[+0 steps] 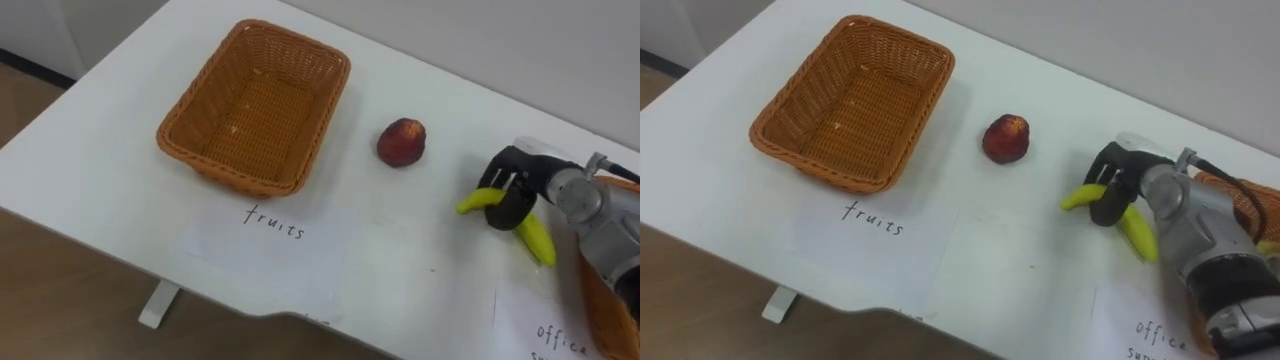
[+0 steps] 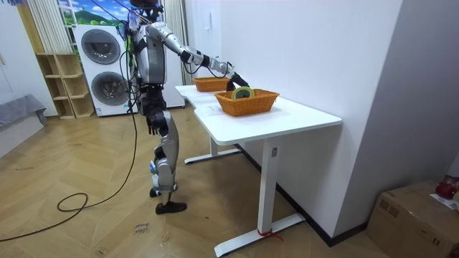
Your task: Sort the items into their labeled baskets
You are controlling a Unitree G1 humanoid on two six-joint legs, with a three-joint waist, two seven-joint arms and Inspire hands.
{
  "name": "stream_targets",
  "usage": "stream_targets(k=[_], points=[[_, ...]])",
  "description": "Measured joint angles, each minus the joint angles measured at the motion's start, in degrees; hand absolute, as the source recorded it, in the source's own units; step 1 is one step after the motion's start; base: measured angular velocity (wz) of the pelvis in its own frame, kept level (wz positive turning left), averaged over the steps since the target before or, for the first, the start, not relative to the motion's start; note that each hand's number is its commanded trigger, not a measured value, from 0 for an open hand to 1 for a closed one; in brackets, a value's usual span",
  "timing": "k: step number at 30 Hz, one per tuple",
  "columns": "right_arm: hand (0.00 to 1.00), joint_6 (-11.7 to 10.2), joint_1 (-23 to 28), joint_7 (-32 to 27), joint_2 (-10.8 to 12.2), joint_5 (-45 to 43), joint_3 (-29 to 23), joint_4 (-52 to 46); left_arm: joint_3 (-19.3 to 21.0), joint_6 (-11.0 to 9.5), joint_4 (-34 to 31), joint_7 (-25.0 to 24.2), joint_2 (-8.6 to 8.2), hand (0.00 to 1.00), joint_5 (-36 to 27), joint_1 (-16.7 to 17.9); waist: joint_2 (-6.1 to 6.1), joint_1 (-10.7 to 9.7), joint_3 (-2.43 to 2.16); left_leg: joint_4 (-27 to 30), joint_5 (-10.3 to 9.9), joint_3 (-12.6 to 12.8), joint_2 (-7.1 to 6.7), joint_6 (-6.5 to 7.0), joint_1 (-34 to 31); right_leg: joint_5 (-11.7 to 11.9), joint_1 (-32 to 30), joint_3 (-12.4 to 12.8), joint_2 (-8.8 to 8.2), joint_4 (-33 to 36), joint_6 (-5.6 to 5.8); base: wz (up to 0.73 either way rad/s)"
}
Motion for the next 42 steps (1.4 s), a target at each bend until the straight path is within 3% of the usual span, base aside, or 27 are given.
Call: stream_targets(k=[20, 26, 31, 36, 42], points=[[1.0, -0.5, -0.3, -0.2, 0.0, 1.8, -0.1, -0.4, -0.1, -0.7, 0.1, 0.2, 0.13, 0.0, -0.5, -1.6, -0.2, -0.3, -0.16, -0.2, 0.0, 0.1, 0.09, -0.01, 0.2, 0.1, -0.1, 0.7, 0.25, -0.1, 0.03, 0.0], [1.0, -0.8, 0.3, 0.0, 0.0, 2.2, -0.2, -3.6, 0.0, -1.2, 0.3, 0.2, 0.03, 0.0, -0.5, -1.4, 0.28, -1.4, -0.03, -0.2, 0.0, 0.7, 0.12, -0.01, 0.4, 0.1, 0.0, 1.2, 0.22, -0.1, 0.04, -0.03], [1.0, -1.2, 2.4, 0.2, 0.0, 2.0, -0.8, -11.8, 1.9, -1.5, -2.5, 0.9, -0.31, 0.0, -0.5, 1.3, 1.12, -3.2, -0.31, -0.4, 0.0, 1.6, 0.21, -0.01, 0.7, 0.1, -0.1, 2.0, 0.27, -0.1, 0.05, -0.06], [1.0, -2.5, 2.9, -0.3, 0.1, 2.5, -4.0, -14.4, 2.6, -2.9, -2.6, 1.4, -1.0, 0.0, -0.4, 2.2, 1.21, -3.8, -0.43, -0.7, 0.0, 1.7, 0.28, 0.0, 2.8, 0.1, 1.8, 2.2, 0.28, -0.2, 0.06, -0.02], [1.0, -2.5, 3.1, -3.5, 0.1, 6.1, -8.1, -19.1, 3.5, -2.5, -2.5, 1.5, -1.87, 0.0, -0.2, 2.9, 1.06, -4.7, -0.91, -1.1, 0.0, 1.3, 0.21, 0.0, 4.0, 0.1, 2.8, 2.2, 0.26, -0.2, 0.06, 0.01]])
